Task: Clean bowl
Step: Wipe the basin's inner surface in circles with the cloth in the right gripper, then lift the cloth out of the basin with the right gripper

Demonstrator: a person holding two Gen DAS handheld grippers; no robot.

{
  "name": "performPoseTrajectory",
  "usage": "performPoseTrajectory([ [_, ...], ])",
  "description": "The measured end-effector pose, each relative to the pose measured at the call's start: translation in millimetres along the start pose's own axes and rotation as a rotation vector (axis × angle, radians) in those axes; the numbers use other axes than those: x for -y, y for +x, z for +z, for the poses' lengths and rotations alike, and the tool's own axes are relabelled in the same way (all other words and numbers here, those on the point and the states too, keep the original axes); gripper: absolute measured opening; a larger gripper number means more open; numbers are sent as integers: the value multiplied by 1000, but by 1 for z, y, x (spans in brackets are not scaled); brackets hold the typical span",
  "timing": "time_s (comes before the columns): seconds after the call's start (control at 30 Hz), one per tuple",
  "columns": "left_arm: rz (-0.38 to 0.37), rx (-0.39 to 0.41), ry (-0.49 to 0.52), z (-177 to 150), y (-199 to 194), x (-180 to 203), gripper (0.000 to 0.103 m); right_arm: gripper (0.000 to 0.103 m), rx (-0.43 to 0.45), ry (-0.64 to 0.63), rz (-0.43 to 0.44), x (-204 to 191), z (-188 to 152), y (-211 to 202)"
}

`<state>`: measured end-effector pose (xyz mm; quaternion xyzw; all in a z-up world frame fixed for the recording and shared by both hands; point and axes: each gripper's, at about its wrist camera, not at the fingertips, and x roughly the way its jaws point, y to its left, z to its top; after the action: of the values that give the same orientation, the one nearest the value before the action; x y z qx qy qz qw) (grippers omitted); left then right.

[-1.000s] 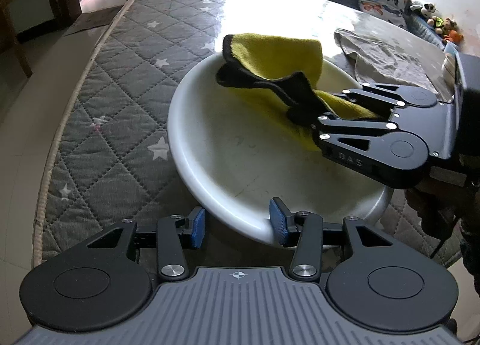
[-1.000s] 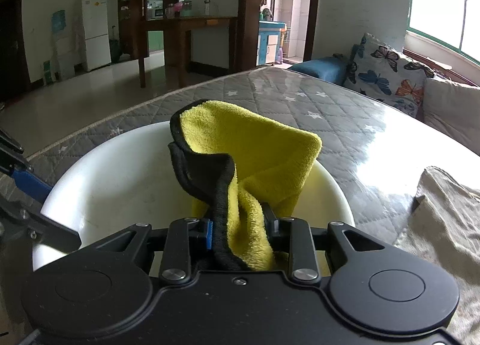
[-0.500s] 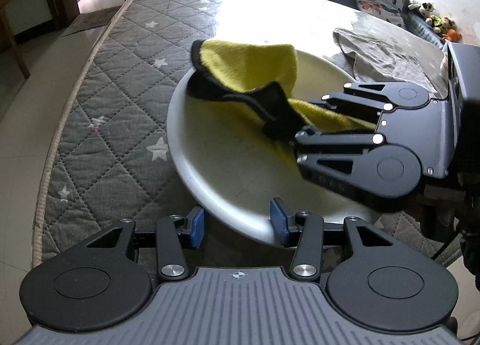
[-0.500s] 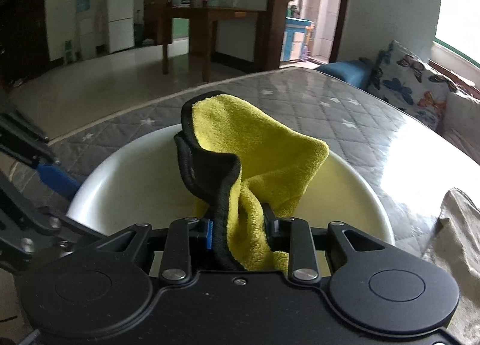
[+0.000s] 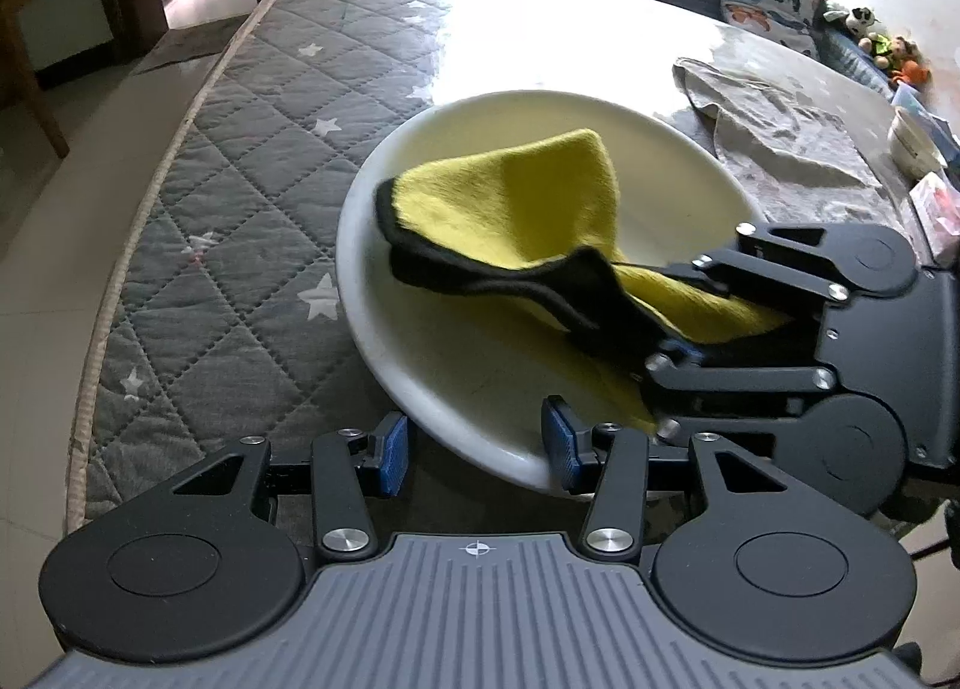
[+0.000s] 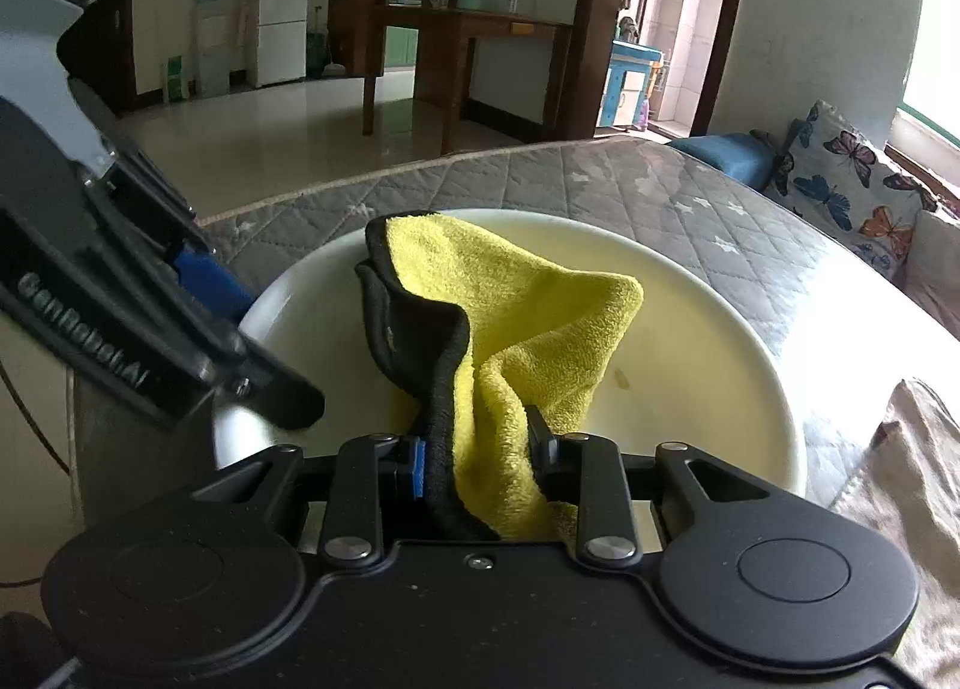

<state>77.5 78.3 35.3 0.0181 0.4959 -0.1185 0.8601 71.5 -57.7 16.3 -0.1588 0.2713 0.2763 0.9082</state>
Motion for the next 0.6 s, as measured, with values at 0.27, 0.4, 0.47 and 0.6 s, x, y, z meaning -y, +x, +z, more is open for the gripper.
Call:
performPoseTrajectory([
  [0.27,72,22,-26,1,3,4,41,26,20,-2,-49,-1,-6,-14],
  [0.4,87,32,-66,3,4,-1,34,23,29,-3,-73,-2,-9,-21],
  [0.47,86,41,-91,6,4,-6,32,22,44,13,-91,4,-10,-23],
  [0.6,116,78,-86,13,7,-8,30,21,70,22,-132,13,-12,-29],
])
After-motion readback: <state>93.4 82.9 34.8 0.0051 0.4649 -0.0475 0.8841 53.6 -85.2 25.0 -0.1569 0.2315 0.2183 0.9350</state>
